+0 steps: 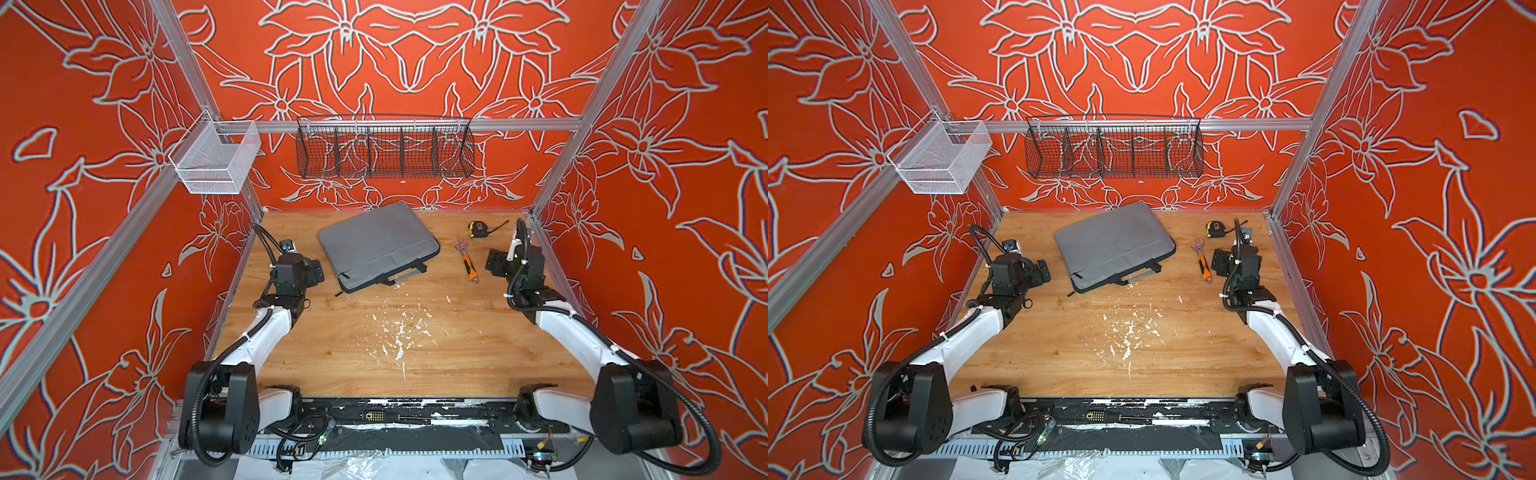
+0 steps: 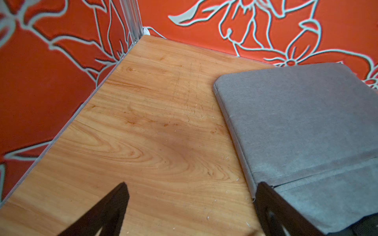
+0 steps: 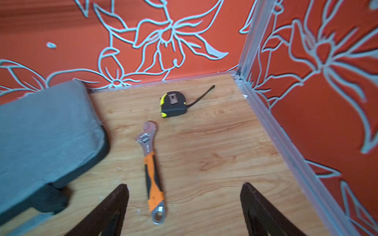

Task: Open the zippered laptop bag and take out the laptop
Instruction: Move the zippered laptop bag to the center of the board.

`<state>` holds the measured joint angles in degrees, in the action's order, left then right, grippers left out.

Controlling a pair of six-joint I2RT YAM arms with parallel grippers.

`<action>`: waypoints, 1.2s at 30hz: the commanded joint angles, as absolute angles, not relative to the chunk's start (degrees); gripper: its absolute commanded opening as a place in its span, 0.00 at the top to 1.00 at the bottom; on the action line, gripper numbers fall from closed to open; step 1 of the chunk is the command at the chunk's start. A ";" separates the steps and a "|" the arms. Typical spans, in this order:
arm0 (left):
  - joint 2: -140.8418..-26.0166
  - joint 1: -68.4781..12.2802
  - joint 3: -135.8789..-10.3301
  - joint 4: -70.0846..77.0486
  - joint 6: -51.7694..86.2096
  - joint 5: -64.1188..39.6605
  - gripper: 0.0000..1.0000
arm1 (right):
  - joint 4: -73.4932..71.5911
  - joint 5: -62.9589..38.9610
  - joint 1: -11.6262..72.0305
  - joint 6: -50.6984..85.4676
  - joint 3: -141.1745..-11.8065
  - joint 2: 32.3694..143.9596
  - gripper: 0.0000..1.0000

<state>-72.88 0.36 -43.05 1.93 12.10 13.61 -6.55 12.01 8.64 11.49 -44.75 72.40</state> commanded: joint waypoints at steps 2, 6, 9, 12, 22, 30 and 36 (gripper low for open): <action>-79.90 1.60 -56.59 -17.97 21.53 8.16 0.03 | 8.71 11.98 16.74 17.82 -52.14 81.72 0.17; -87.81 1.73 -64.75 -20.45 24.45 -1.16 0.03 | 13.27 10.02 25.32 21.09 -62.30 94.19 0.17; -93.90 2.17 -68.03 -18.24 27.17 -8.87 0.01 | 13.97 3.14 28.20 24.84 -69.95 103.27 0.18; -100.08 2.39 -72.34 -17.58 27.97 -14.06 0.02 | 14.29 0.53 30.40 25.99 -77.00 110.53 0.18; -117.35 6.88 -90.56 -22.44 26.94 -23.40 0.08 | 20.01 -2.58 31.63 22.22 -92.01 123.19 0.28; -134.08 7.35 -112.73 -28.64 30.05 -33.22 0.23 | 18.68 -7.50 32.17 20.15 -89.89 124.89 0.55; -137.92 6.27 -114.57 -29.36 33.13 -35.98 0.26 | 18.98 -7.65 35.63 18.66 -88.19 125.02 0.65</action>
<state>-136.70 7.31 -114.13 -24.97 31.03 -32.51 17.52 -6.63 33.21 19.73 -89.38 123.98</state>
